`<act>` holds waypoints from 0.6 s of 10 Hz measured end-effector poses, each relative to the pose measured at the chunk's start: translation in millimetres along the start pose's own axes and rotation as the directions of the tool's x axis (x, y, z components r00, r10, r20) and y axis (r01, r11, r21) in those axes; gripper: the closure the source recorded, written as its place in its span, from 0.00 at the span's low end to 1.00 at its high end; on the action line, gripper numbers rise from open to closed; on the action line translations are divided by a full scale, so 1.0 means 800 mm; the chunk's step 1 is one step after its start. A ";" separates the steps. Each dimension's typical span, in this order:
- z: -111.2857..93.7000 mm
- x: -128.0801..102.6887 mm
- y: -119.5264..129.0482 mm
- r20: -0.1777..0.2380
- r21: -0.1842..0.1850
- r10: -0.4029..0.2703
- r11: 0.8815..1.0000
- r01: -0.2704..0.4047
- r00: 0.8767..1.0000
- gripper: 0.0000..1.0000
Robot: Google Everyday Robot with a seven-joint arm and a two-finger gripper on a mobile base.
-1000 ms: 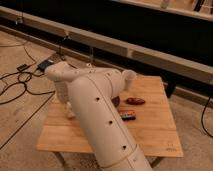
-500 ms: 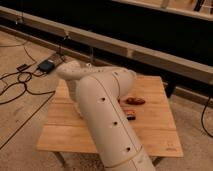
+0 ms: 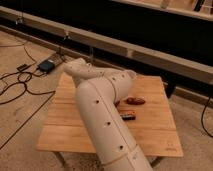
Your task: Wipe the white sponge on the table
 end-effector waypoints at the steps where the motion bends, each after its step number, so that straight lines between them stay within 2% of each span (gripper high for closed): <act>1: -0.006 -0.011 0.003 0.011 0.010 -0.010 1.000 0.010 1.000 0.96; 3: -0.024 -0.041 0.024 0.043 0.028 -0.049 0.998 0.048 0.998 0.96; 6: -0.039 -0.061 0.067 0.065 0.017 -0.110 0.994 0.109 0.992 0.96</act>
